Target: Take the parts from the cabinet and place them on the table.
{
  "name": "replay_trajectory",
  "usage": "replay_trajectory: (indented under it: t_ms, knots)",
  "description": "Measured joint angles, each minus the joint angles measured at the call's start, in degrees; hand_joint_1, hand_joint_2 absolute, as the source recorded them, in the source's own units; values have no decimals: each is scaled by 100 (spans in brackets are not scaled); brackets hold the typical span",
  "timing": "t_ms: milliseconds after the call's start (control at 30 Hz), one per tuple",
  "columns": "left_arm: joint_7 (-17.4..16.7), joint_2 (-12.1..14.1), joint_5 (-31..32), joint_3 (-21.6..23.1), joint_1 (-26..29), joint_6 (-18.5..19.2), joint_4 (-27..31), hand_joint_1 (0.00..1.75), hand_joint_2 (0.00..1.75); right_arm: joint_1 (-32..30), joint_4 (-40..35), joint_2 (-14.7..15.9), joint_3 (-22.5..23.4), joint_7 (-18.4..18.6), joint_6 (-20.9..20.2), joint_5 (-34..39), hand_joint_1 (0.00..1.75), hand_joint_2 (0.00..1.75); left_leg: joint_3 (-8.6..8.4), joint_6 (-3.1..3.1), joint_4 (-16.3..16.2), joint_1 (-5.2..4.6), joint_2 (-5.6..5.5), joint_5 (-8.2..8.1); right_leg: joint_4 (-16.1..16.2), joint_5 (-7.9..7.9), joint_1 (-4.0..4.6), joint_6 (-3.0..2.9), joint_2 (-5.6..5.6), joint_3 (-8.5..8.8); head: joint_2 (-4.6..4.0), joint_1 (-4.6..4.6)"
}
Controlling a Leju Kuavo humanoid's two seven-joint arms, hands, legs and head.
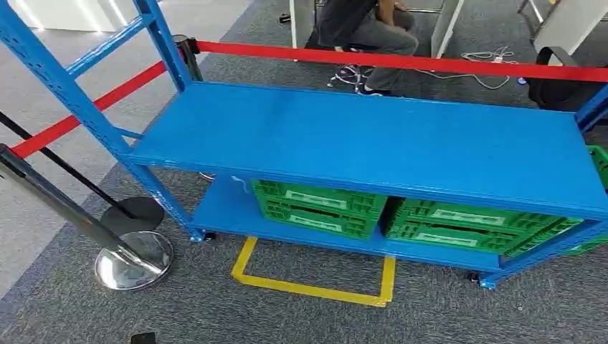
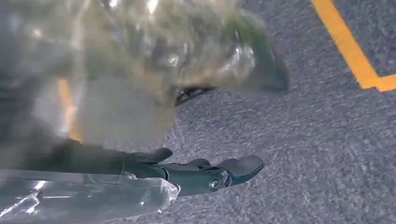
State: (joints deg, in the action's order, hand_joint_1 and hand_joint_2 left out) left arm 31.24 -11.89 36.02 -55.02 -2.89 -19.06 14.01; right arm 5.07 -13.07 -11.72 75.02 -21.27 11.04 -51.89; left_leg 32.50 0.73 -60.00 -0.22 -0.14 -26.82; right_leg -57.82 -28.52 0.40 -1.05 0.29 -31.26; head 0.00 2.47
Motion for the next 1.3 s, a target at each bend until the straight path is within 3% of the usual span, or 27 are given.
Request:
replay_trajectory:
  t_ms: [33,67,133,200,233,300,333,367,400,467,500,533,567,633,867,1033,1267,1300]
  knots:
    - [-2,26,-17,44,9,38,0,0,175,0,0,-2,-66,13,-15,22,0,175,-57,57,146,-9,7,-64,-31,-24,52,34,3,-12,0,-2]
    - [-16,31,-59,112,18,81,0,0,175,-9,-11,2,-180,48,-37,83,0,175,-83,29,203,-14,6,-96,-29,-16,28,58,2,-43,0,7]
    - [-127,54,-185,266,90,155,0,0,175,-28,-48,9,-415,125,-65,251,0,175,-72,35,215,-30,-2,-98,8,-4,4,110,-2,-35,0,7]
    - [-234,74,-311,420,149,217,4,0,175,-62,-70,59,-639,208,-85,432,0,175,-142,55,359,38,20,-28,-67,-83,19,173,3,-70,0,-4]
    - [-280,98,-374,508,149,254,15,0,175,-96,-74,59,-761,221,-103,525,0,175,-146,88,373,54,17,-19,-328,-278,8,207,-1,-195,0,-48]
    - [-405,140,-507,693,158,324,53,0,175,-170,-79,105,-1017,313,-160,720,0,175,-136,92,371,58,17,-19,-1220,-696,-41,267,-2,-617,0,-46]
    - [-463,155,-572,789,160,369,74,0,175,-225,-79,122,-1145,350,-173,819,0,175,-133,91,365,58,18,-24,-1604,-824,-60,297,-4,-812,0,-50]
    - [-519,175,-634,875,158,392,103,0,175,-288,-79,144,-1258,396,-190,903,0,175,-144,82,365,58,18,-33,-1731,-802,-75,314,-8,-889,0,-46]
    - [-562,188,-687,958,154,409,136,0,175,-343,-79,153,-1371,420,-206,986,0,175,-158,73,363,61,16,-46,-1606,-658,-92,328,-9,-840,0,-50]
    - [-654,223,-793,1121,147,481,220,0,175,-440,-79,199,-1584,496,-251,1141,0,175,-216,30,361,75,13,-81,-728,-138,-116,340,-18,-419,0,-46]
    - [-695,238,-851,1196,142,501,265,0,0,-476,-79,223,-1677,520,-267,1218,0,175,-244,-2,360,85,14,-102,-232,84,-121,348,-28,-176,0,-46]
    - [-759,271,-916,1284,139,529,313,0,0,-512,-74,230,-1795,558,-286,1312,0,175,-247,-40,362,69,17,-118,-54,-4,-105,353,-24,-64,0,-55]
    - [-820,295,-986,1391,132,571,356,0,0,-552,-70,240,-1946,599,-304,1408,0,175,-216,-73,319,48,16,-134,57,7,-98,295,-9,-9,0,-52]
    - [-931,365,-1119,1601,138,628,413,0,0,-642,-70,271,-2233,673,-348,1609,0,175,-211,5,332,31,15,-96,70,46,-110,271,-15,-15,0,-11]
    - [-1358,522,-1594,2307,298,877,501,0,0,-761,-125,426,-3201,940,-485,2289,0,175,-246,21,406,48,13,-83,68,9,-70,198,-18,-12,0,-13]
    - [-1653,619,-1937,2811,435,1043,540,0,0,-838,-219,551,-3896,1139,-586,2783,0,175,-256,-126,414,76,13,-97,62,-12,-47,164,-25,1,0,-20]
    - [-2070,756,-2413,3532,628,1294,597,0,0,-983,-389,708,-4853,1417,-721,3452,0,175,-260,-143,410,63,13,-107,66,-11,-60,164,-27,18,0,-22]
    - [-2118,776,-2477,3620,654,1318,601,0,0,-1003,-415,724,-4991,1449,-752,3550,0,0,-260,-142,409,59,13,-108,67,-11,-63,164,-28,20,0,-22]
